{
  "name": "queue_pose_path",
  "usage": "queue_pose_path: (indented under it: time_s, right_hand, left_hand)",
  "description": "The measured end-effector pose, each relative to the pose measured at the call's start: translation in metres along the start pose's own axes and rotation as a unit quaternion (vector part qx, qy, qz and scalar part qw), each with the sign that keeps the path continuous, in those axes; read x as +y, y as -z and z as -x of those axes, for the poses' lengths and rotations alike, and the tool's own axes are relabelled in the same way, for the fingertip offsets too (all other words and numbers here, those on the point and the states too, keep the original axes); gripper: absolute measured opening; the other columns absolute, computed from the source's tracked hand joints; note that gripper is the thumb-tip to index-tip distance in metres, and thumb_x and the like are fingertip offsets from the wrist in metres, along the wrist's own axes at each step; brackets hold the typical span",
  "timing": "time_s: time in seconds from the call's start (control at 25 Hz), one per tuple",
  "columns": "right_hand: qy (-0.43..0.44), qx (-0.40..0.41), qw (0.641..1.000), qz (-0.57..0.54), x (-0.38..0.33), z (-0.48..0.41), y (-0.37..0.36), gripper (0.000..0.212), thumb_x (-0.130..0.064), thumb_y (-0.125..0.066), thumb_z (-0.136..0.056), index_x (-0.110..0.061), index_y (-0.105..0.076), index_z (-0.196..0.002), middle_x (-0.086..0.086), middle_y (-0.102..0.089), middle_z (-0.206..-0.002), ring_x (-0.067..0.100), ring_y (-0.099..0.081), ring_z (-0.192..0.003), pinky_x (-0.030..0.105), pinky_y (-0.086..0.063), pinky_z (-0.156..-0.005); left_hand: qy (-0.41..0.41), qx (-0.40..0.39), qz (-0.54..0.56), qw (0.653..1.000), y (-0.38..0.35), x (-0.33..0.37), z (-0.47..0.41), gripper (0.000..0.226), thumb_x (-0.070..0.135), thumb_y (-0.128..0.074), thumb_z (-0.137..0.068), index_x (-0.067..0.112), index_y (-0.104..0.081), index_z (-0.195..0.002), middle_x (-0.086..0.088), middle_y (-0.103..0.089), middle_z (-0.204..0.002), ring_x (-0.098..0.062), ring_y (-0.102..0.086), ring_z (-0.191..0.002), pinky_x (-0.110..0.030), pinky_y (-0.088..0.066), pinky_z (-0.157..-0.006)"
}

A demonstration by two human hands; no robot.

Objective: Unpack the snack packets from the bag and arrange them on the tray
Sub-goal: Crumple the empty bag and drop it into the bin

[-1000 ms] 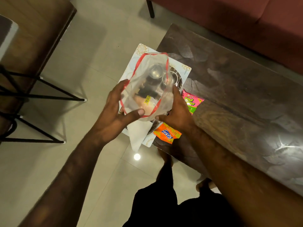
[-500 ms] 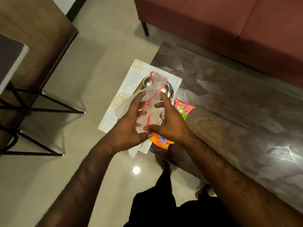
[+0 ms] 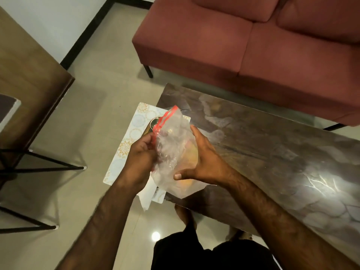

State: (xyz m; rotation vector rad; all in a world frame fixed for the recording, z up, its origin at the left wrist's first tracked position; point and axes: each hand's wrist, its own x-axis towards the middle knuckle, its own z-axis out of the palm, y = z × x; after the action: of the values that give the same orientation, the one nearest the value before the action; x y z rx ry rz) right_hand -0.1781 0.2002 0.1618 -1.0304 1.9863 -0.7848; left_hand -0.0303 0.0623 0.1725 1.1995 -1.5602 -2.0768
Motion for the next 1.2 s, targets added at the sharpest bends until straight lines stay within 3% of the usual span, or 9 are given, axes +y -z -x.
queue_pose_path:
  time_s: [0.16,0.36,0.52,0.68,0.76,0.84,1.0,1.12,1.2]
  right_hand:
    - [0.006,-0.03,0.999,-0.025,-0.01,0.014,0.017,0.146,-0.069,-0.088,-0.053,-0.044,0.005,-0.163,-0.022,-0.011,-0.171,0.009,-0.02,-0.157,0.041,-0.026,-0.129]
    - [-0.017,-0.014,0.996,-0.087,-0.023,0.023,0.035,0.148,-0.045,-0.099,-0.061,-0.036,0.005,-0.167,-0.012,-0.021,-0.173,0.014,-0.035,-0.155,0.042,-0.04,-0.124]
    - [-0.016,0.052,0.996,-0.069,-0.024,0.033,0.047,0.11,-0.028,-0.096,-0.07,-0.032,-0.034,-0.161,-0.009,-0.054,-0.154,0.016,-0.057,-0.137,0.044,-0.052,-0.113]
    - [-0.016,0.106,0.992,-0.071,-0.013,0.041,0.066,0.056,-0.003,-0.08,-0.087,-0.02,-0.068,-0.139,-0.005,-0.07,-0.138,0.015,-0.066,-0.126,0.043,-0.057,-0.107]
    - [-0.026,0.129,0.989,-0.074,-0.008,0.045,0.076,0.042,0.006,-0.073,-0.09,-0.015,-0.077,-0.126,-0.001,-0.075,-0.13,0.017,-0.071,-0.119,0.04,-0.06,-0.102]
    - [-0.032,0.137,0.986,-0.094,-0.005,0.048,0.087,0.033,0.013,-0.07,-0.089,-0.011,-0.083,-0.109,0.005,-0.08,-0.115,0.021,-0.075,-0.107,0.038,-0.064,-0.093]
    - [-0.048,0.159,0.976,-0.138,-0.005,0.052,0.102,0.039,0.02,-0.066,-0.082,-0.018,-0.077,-0.083,-0.002,-0.075,-0.089,0.014,-0.072,-0.081,0.021,-0.057,-0.062]
    - [-0.038,0.194,0.969,-0.151,-0.01,0.054,0.106,0.031,0.013,-0.066,-0.085,-0.017,-0.074,-0.086,0.001,-0.074,-0.091,0.017,-0.071,-0.085,0.023,-0.057,-0.067]
    - [-0.028,0.204,0.964,-0.167,-0.013,0.056,0.11,0.027,0.008,-0.066,-0.088,-0.012,-0.074,-0.104,0.004,-0.074,-0.107,0.018,-0.07,-0.097,0.027,-0.058,-0.077]
  left_hand:
    - [0.06,-0.018,0.216,0.974,-0.02,0.015,-0.007,0.072,-0.024,-0.033,-0.075,0.01,-0.068,-0.127,-0.012,-0.075,-0.117,-0.039,-0.07,-0.115,-0.061,-0.058,-0.091]
    - [0.099,-0.039,0.332,0.937,-0.05,0.018,-0.003,0.059,-0.013,-0.046,-0.087,0.011,-0.061,-0.138,-0.018,-0.072,-0.127,-0.035,-0.073,-0.111,-0.05,-0.063,-0.079]
    - [0.056,-0.022,0.173,0.983,-0.08,0.017,0.002,0.045,-0.004,-0.056,-0.093,0.013,-0.06,-0.135,-0.015,-0.076,-0.116,-0.033,-0.076,-0.099,-0.046,-0.055,-0.081]
    - [-0.041,-0.012,-0.075,0.996,-0.089,0.022,0.005,0.059,0.006,-0.067,-0.088,0.027,-0.048,-0.14,-0.007,-0.065,-0.13,-0.023,-0.069,-0.113,-0.038,-0.064,-0.083]
    - [-0.087,-0.034,-0.125,0.988,-0.088,0.029,0.005,0.082,0.001,-0.07,-0.085,0.045,-0.035,-0.145,0.007,-0.054,-0.14,-0.014,-0.061,-0.12,-0.035,-0.062,-0.084]
    - [-0.122,-0.129,-0.177,0.968,-0.084,0.034,0.003,0.1,0.02,-0.081,-0.078,0.061,-0.023,-0.15,0.017,-0.04,-0.15,-0.005,-0.049,-0.131,-0.027,-0.052,-0.095]
    - [-0.135,-0.277,-0.354,0.883,-0.098,0.037,0.005,0.132,0.058,-0.093,-0.058,0.057,-0.006,-0.157,0.023,-0.02,-0.164,0.014,-0.032,-0.14,-0.008,-0.039,-0.105]
    - [-0.188,-0.22,-0.364,0.885,-0.122,0.031,0.01,0.097,0.036,-0.092,-0.07,0.05,-0.034,-0.146,0.014,-0.048,-0.151,-0.004,-0.051,-0.133,-0.03,-0.048,-0.109]
    - [-0.146,-0.177,-0.238,0.944,-0.133,0.029,0.011,0.059,0.019,-0.08,-0.086,0.047,-0.05,-0.129,0.013,-0.07,-0.119,-0.013,-0.071,-0.107,-0.041,-0.064,-0.079]
